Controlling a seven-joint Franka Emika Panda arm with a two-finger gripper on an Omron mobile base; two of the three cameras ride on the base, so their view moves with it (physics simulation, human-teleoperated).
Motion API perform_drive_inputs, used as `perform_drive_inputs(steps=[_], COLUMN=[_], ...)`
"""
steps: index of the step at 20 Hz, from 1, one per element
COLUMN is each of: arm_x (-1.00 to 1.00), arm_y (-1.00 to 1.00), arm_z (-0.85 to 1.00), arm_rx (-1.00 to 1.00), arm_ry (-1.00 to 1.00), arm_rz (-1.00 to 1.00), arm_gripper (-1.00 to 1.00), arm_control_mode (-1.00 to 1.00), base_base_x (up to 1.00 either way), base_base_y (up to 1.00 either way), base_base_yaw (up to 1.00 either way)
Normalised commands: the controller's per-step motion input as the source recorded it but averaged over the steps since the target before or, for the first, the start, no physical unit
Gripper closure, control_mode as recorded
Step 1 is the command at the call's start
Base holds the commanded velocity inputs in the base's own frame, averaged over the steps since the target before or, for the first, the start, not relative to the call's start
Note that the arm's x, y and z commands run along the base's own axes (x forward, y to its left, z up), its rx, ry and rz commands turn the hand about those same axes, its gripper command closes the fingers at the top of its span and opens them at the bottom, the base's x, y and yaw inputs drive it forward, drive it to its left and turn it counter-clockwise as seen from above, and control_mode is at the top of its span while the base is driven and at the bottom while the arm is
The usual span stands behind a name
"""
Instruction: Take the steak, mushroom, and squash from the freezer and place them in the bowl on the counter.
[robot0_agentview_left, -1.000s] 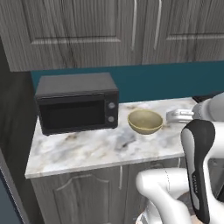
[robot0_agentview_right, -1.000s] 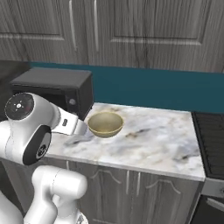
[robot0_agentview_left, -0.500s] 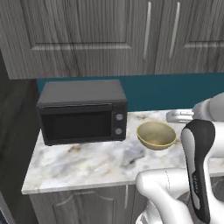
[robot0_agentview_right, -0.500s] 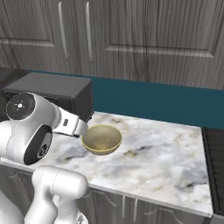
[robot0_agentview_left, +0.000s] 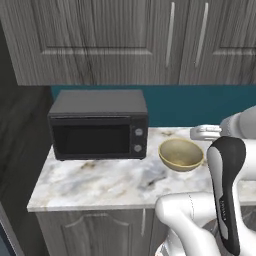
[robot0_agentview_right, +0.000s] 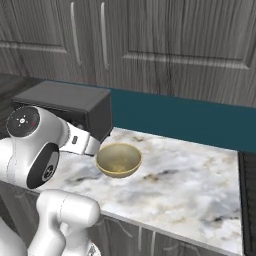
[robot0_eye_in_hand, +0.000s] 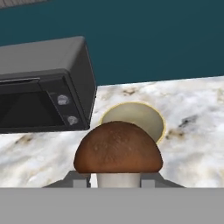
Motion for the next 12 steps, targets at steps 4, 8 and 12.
perform_drive_inputs(steps=[4,8,12], arm_x=[0.0,0.0,0.0], arm_y=[0.0,-0.04,-0.28], arm_z=[0.0,-0.11,-0.62], arm_rx=[0.0,0.0,0.0], arm_ry=[0.0,-0.02,-0.09], arm_rz=[0.0,0.01,0.01], arm_gripper=[1.0,1.0,1.0], arm_control_mode=[1.0,-1.0,-1.0], base_base_x=[0.14,0.04,0.0], base_base_y=[-0.26,-0.07,0.0], base_base_yaw=[0.12,0.06,0.0])
